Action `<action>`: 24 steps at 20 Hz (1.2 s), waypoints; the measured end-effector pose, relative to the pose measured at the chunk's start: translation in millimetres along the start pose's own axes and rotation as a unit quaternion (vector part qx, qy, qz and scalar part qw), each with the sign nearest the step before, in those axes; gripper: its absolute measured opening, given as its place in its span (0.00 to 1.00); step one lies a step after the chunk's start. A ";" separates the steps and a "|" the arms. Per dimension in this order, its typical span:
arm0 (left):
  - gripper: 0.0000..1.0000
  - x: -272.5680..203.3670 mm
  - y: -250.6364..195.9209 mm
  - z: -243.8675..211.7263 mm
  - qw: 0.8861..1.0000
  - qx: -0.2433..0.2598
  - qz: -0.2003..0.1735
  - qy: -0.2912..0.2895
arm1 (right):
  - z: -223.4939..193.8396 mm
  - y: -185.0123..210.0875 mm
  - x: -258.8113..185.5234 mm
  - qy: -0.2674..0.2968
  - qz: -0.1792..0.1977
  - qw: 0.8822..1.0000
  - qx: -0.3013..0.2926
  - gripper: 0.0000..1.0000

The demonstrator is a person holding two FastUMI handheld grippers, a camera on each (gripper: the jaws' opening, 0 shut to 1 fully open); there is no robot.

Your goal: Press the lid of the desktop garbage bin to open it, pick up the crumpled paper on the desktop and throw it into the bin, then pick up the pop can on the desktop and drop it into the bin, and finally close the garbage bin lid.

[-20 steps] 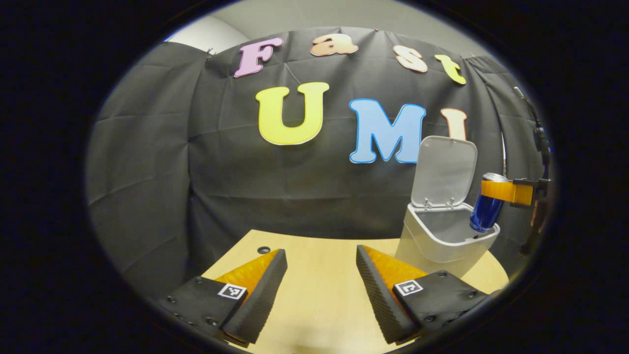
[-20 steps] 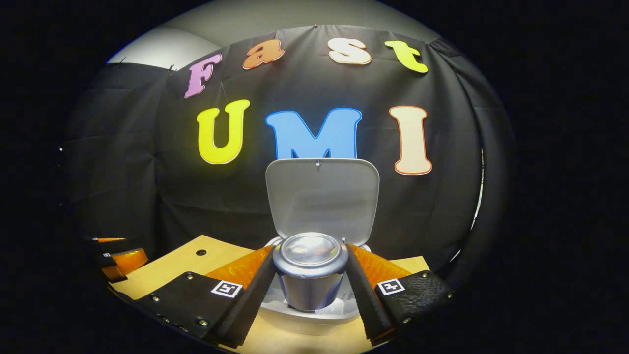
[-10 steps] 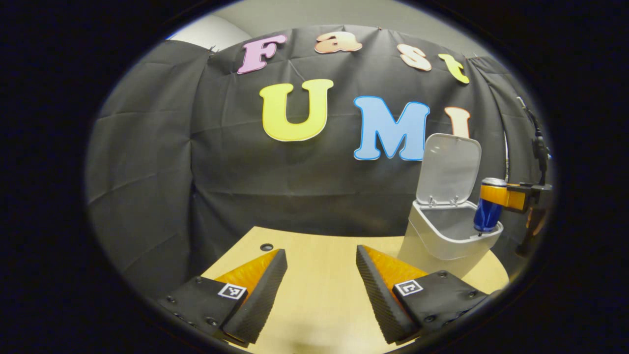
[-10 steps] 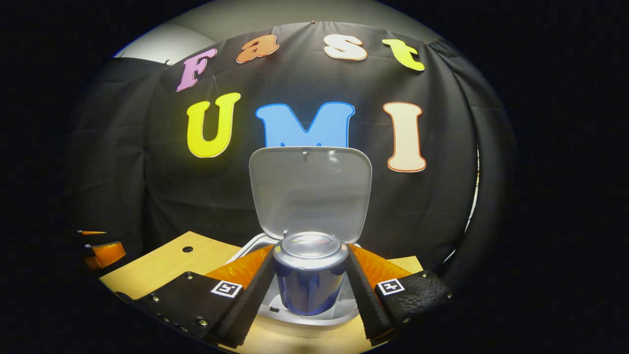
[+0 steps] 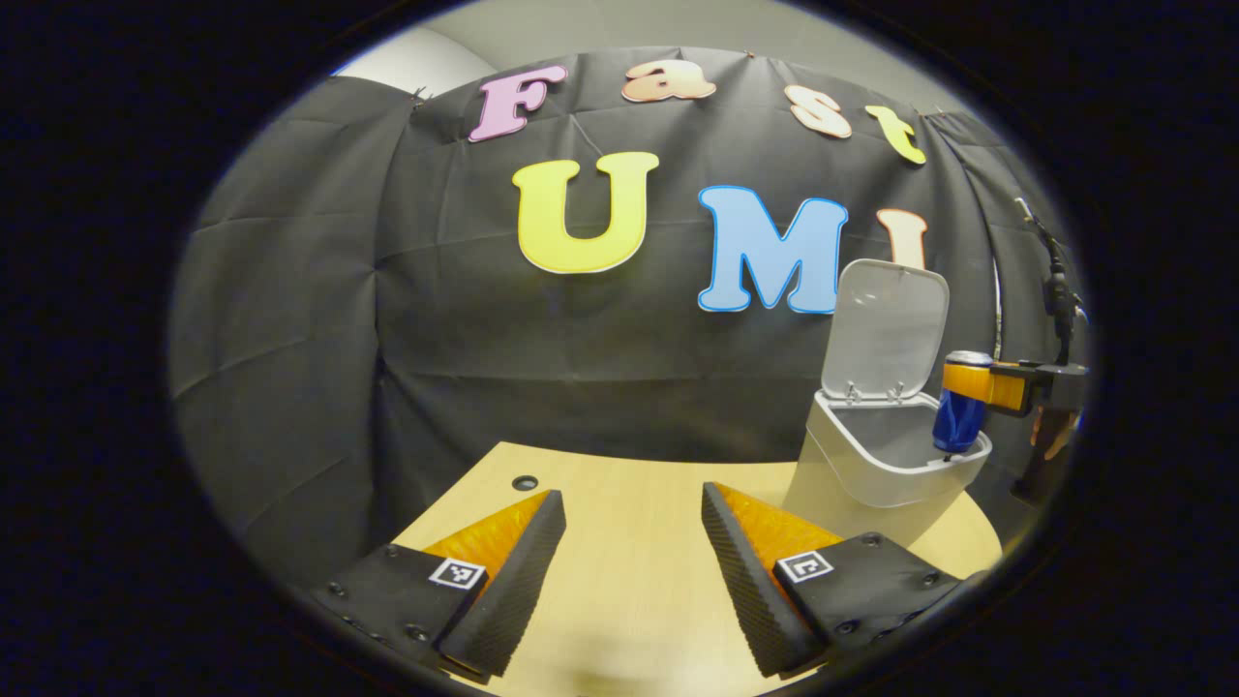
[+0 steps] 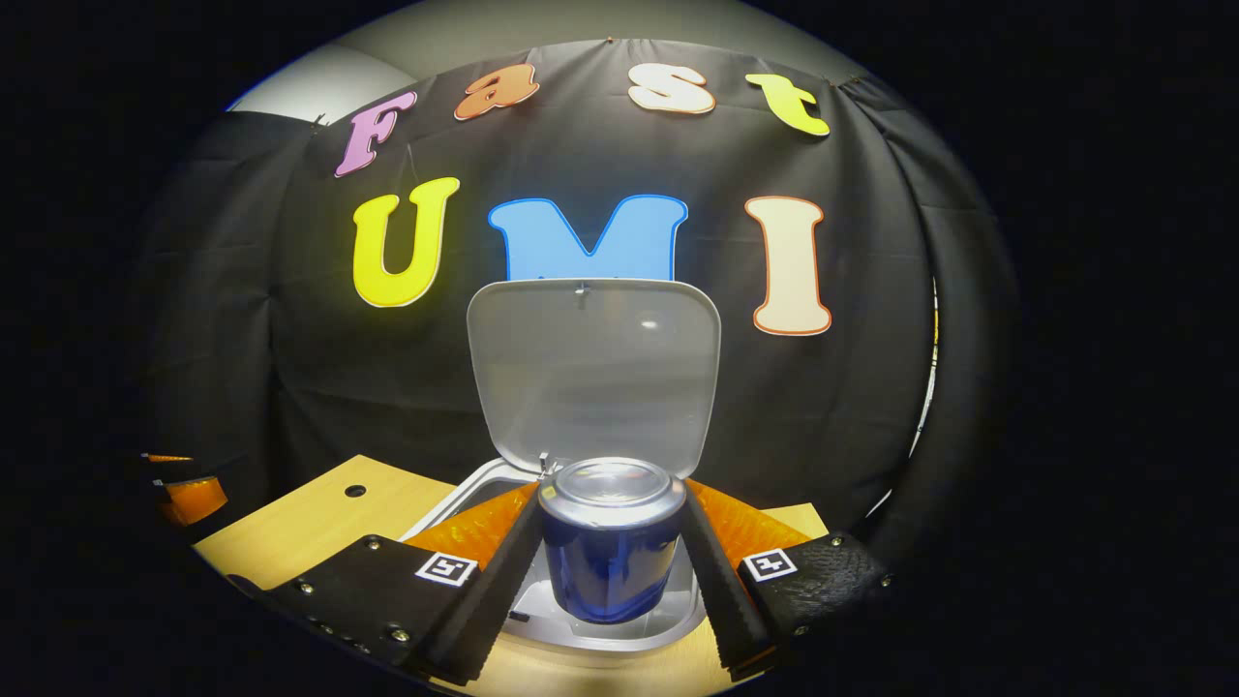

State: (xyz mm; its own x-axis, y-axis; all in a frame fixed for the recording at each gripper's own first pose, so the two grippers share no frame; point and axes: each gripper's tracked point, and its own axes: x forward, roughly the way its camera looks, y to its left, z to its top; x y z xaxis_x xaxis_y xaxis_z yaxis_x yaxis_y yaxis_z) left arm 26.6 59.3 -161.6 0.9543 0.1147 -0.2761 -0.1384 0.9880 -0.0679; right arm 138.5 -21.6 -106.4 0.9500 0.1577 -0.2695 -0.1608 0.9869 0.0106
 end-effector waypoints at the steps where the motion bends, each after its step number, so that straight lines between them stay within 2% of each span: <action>1: 1.00 0.0 1.4 -0.3 1.000 0.000 0.001 0.000 | -2.2 -1.1 0.7 0.002 -0.002 1.000 -0.001 0.85; 12: 1.00 -1.3 3.7 -1.5 1.000 -0.006 0.003 0.002 | 4.3 0.8 -4.0 -0.003 0.000 1.000 0.000 0.88; 13: 0.94 -0.7 3.4 -1.7 1.000 -0.005 0.002 0.002 | 6.7 1.1 -4.5 -0.006 0.000 1.000 0.000 0.88; 19: 0.94 -0.4 0.8 -2.1 1.000 -0.005 0.001 0.003 | 42.4 6.1 -9.6 -0.041 0.005 0.999 -0.001 0.87; 20: 1.00 -0.7 0.2 -1.9 1.000 -0.004 0.000 0.003 | 50.0 7.0 -10.7 -0.047 0.005 0.999 0.000 0.87; 22: 1.00 -1.3 0.4 -1.6 1.000 -0.004 0.001 0.003 | 63.4 9.6 -12.2 -0.057 0.008 0.998 0.009 0.87; 23: 0.94 -0.4 1.0 -2.3 1.000 -0.003 0.001 0.003 | 70.7 11.9 -12.9 -0.065 0.009 0.998 0.014 0.87; 24: 0.94 -0.6 0.9 -2.3 1.000 -0.004 0.001 0.003 | 76.8 12.4 -13.5 -0.071 0.010 0.997 0.016 0.87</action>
State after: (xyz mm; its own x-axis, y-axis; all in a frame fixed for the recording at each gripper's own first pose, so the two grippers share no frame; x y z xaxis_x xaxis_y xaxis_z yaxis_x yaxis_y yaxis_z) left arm 25.3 59.9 -163.7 0.9521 0.1164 -0.2826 -0.1426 0.9870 -0.0740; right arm 144.2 -8.9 -28.7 0.9754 0.1778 -0.1299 -0.1732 0.9838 0.0461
